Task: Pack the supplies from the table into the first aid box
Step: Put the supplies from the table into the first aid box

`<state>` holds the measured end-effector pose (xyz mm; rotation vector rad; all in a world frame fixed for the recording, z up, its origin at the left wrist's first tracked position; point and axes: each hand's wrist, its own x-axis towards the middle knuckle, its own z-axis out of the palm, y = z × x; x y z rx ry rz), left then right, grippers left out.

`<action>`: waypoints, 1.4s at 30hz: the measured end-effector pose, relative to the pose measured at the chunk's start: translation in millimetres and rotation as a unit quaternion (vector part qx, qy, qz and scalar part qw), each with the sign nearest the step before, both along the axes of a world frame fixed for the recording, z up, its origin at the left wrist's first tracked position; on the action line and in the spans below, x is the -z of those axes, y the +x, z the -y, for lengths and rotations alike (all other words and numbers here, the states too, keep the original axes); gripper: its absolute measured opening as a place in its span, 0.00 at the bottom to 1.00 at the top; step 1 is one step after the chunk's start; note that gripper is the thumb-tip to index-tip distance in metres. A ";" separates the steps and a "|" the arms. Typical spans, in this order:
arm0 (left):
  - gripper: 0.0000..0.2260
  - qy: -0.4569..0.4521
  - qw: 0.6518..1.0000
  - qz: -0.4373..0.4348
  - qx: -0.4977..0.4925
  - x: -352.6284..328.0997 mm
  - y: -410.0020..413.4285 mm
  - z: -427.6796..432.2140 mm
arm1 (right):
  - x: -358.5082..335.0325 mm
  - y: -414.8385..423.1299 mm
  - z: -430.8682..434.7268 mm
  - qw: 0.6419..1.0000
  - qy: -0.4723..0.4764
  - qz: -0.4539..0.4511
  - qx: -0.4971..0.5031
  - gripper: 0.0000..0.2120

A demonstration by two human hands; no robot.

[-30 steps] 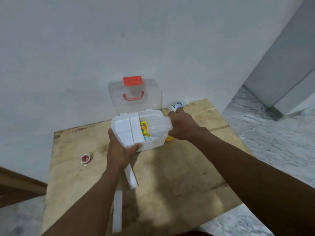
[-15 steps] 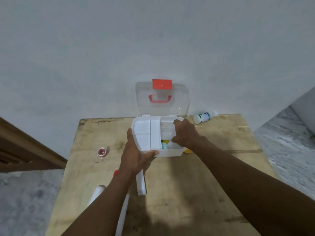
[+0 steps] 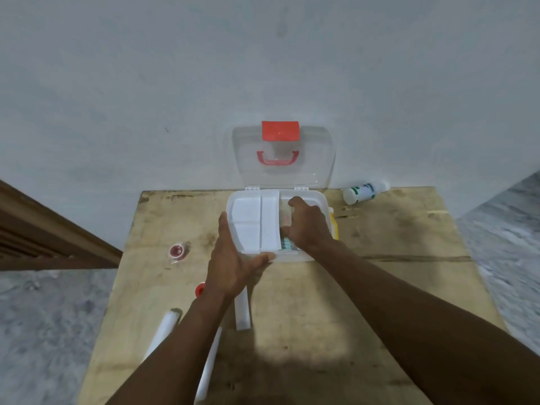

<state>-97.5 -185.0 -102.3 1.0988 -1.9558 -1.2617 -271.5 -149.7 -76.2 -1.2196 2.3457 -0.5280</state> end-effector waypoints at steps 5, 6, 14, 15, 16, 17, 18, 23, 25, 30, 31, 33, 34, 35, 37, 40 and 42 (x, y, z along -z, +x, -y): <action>0.43 0.005 1.000 0.008 -0.003 -1.2 -1.3 -0.7 | 3.2 2.5 1.6 1.000 -0.012 0.012 -0.011 0.25; 0.43 0.007 1.000 0.011 -0.004 -0.6 -1.2 -0.2 | 2.9 1.9 1.2 1.000 -0.013 0.016 -0.009 0.25; 0.44 0.012 1.000 0.024 -0.004 6.6 2.2 5.1 | -9.1 -1.6 -10.3 1.000 -0.014 -0.001 0.012 0.24; 0.43 0.011 1.000 0.023 -0.001 6.2 2.5 5.5 | -12.5 -1.9 -12.9 0.999 -0.025 -0.010 0.021 0.22; 0.43 0.009 1.000 0.022 0.003 5.0 2.6 5.6 | -16.3 -2.6 -15.9 0.999 -0.040 -0.018 0.031 0.20; 0.42 0.009 1.000 0.022 0.007 3.5 2.8 5.3 | -20.4 -3.5 -19.3 0.997 -0.057 -0.024 0.045 0.19; 0.42 0.013 1.000 0.021 0.012 2.6 3.0 4.8 | -25.1 -4.8 -23.5 0.995 -0.074 -0.028 0.062 0.18; 0.43 -0.001 0.999 0.007 0.035 3.6 7.0 6.0 | -45.4 -9.9 -55.4 0.983 -0.081 -0.036 0.158 0.15; 0.44 0.001 0.999 0.016 0.035 4.8 7.1 7.2 | -46.8 -11.1 -71.9 0.979 -0.065 -0.027 0.194 0.14; 0.44 -0.005 0.999 0.027 0.047 4.4 6.0 9.5 | -39.6 -10.8 -103.2 0.970 -0.041 -0.014 0.238 0.15; 0.44 0.000 0.998 0.029 0.048 4.5 6.1 9.7 | -37.9 -11.2 -106.1 0.968 -0.037 -0.010 0.246 0.15; 0.44 0.005 0.998 0.027 0.050 5.1 7.6 10.2 | -35.0 -12.7 -108.0 0.966 -0.028 0.001 0.258 0.16; 0.44 0.004 0.998 0.025 0.049 5.6 8.3 10.5 | -34.1 -14.4 -107.1 0.965 -0.024 0.005 0.260 0.16; 0.44 0.005 0.999 0.023 0.048 5.4 8.3 10.2 | -32.8 -16.9 -105.1 0.965 -0.023 0.011 0.260 0.16; 0.43 0.005 0.999 0.022 0.046 4.9 7.3 9.3 | -30.2 -23.9 -98.2 0.966 -0.020 0.023 0.257 0.16; 0.42 0.002 0.999 0.018 0.041 1.6 5.2 6.1 | -24.4 -39.4 -81.1 0.974 -0.005 0.047 0.223 0.16; 0.41 0.013 0.999 0.017 0.034 -1.3 4.4 4.9 | -20.9 -50.1 -69.2 0.977 0.007 0.067 0.202 0.17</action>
